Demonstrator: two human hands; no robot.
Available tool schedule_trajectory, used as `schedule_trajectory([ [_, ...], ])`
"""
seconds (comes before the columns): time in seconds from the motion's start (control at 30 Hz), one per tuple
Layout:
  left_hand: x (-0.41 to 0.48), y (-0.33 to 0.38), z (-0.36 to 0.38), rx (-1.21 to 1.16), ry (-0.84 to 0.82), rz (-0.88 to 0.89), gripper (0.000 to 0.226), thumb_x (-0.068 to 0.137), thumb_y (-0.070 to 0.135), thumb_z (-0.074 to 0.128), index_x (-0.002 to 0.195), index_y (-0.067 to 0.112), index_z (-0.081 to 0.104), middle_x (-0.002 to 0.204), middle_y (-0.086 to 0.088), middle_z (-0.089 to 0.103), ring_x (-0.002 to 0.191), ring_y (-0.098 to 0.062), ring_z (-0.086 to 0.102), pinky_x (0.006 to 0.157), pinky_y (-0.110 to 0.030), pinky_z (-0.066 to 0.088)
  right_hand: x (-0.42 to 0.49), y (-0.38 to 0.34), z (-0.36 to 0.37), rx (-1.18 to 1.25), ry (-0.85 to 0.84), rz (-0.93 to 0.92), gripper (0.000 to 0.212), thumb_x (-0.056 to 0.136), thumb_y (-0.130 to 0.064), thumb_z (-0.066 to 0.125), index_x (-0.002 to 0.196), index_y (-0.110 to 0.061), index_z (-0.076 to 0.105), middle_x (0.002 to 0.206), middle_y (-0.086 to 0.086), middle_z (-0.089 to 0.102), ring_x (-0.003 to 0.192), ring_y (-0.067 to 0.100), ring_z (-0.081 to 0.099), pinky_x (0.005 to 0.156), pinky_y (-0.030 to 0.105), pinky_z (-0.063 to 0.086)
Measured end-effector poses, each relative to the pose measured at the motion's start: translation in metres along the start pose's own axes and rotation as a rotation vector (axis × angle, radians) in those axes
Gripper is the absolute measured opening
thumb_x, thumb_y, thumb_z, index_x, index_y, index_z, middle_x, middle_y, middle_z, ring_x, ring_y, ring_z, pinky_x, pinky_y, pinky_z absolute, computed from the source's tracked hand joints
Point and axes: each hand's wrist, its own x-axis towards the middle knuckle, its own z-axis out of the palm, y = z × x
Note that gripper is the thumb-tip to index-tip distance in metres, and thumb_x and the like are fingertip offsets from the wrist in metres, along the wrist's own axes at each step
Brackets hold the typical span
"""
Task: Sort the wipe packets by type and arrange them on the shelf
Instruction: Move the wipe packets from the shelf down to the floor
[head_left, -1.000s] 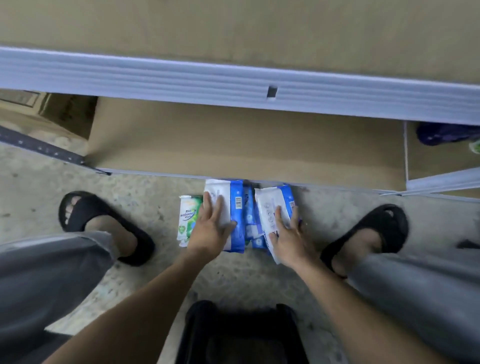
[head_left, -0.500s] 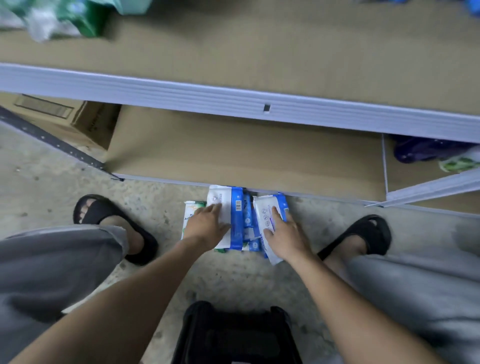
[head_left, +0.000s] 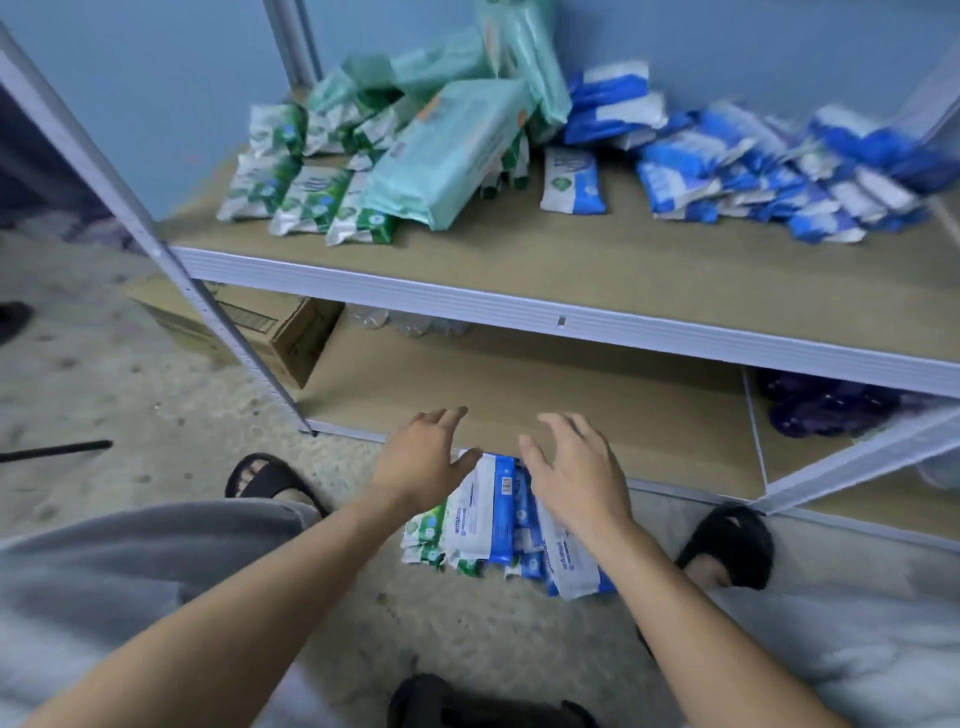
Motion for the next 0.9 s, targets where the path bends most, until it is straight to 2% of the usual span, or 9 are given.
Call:
schedule_trajectory([
  [0.13,-0.003,-0.002,-0.059,0.062,0.213,0.104,0.056,0.094,0.050,0.057,0.141,0.019,0.051,0.132,-0.003,0.062,0.118,-0.028,0.055,0.093,-0.040,0.048,0.005,-0.039,-0.040,0.088,0.152,-0.147,0.039,0.098,-0.049,0.048,0.128,-0.027,0.058,0.129,-0.011,0.054,0.108,0.017,0.057,0.088,0.037,0.049],
  [0.23,-0.002,-0.005,-0.104,0.071,0.380,0.163,0.047,0.090,0.043,0.065,0.129,0.019,0.060,0.120,-0.002,0.069,0.109,-0.028,0.061,0.087,-0.040,0.051,0.014,-0.064,-0.067,0.105,0.255,-0.256,0.035,0.098,-0.045,0.052,0.123,-0.023,0.062,0.123,-0.007,0.059,0.114,0.019,0.054,0.090,0.038,0.048],
  [0.37,0.006,-0.016,-0.151,0.072,0.565,0.174,0.038,0.091,0.037,0.068,0.122,0.017,0.065,0.112,-0.002,0.071,0.101,-0.028,0.063,0.083,-0.039,0.051,0.040,-0.086,-0.095,0.063,0.314,-0.291,0.034,0.097,-0.044,0.052,0.122,-0.022,0.061,0.119,-0.007,0.059,0.113,0.018,0.052,0.090,0.039,0.048],
  [0.47,0.018,-0.027,-0.174,0.032,0.623,0.133,0.036,0.091,0.037,0.067,0.123,0.018,0.064,0.116,-0.002,0.069,0.106,-0.027,0.060,0.084,-0.040,0.050,0.074,-0.090,-0.110,0.059,0.361,-0.266,0.033,0.096,-0.042,0.054,0.121,-0.021,0.061,0.121,-0.004,0.058,0.110,0.023,0.053,0.091,0.038,0.046],
  [0.53,0.026,-0.037,-0.182,-0.008,0.662,0.075,0.037,0.091,0.036,0.068,0.123,0.019,0.064,0.118,-0.002,0.068,0.109,-0.027,0.058,0.083,-0.040,0.048,0.102,-0.088,-0.115,0.035,0.384,-0.216,0.034,0.096,-0.042,0.055,0.123,-0.022,0.061,0.126,-0.002,0.056,0.115,0.025,0.051,0.094,0.038,0.045],
  [0.63,0.036,-0.050,-0.184,-0.088,0.698,0.012,0.036,0.089,0.034,0.070,0.121,0.019,0.066,0.115,-0.002,0.068,0.108,-0.025,0.058,0.082,-0.038,0.047,0.140,-0.078,-0.118,0.047,0.401,-0.136,0.038,0.094,-0.042,0.056,0.125,-0.021,0.059,0.129,0.001,0.052,0.117,0.028,0.052,0.097,0.044,0.045],
  [0.8,0.064,-0.056,-0.192,-0.207,0.704,0.032,0.027,0.086,0.029,0.076,0.112,0.019,0.072,0.108,0.002,0.068,0.089,-0.021,0.063,0.075,-0.035,0.051,0.188,-0.070,-0.115,-0.032,0.454,-0.034,0.046,0.091,-0.044,0.060,0.129,-0.017,0.060,0.131,0.011,0.052,0.120,0.039,0.046,0.101,0.050,0.041],
  [0.9,0.076,-0.059,-0.197,-0.178,0.695,0.061,0.020,0.083,0.023,0.080,0.102,0.018,0.075,0.095,0.002,0.067,0.077,-0.018,0.060,0.069,-0.032,0.049,0.199,-0.067,-0.111,-0.093,0.448,-0.030,0.051,0.092,-0.053,0.056,0.136,-0.027,0.059,0.139,0.007,0.051,0.122,0.036,0.045,0.103,0.047,0.039],
])
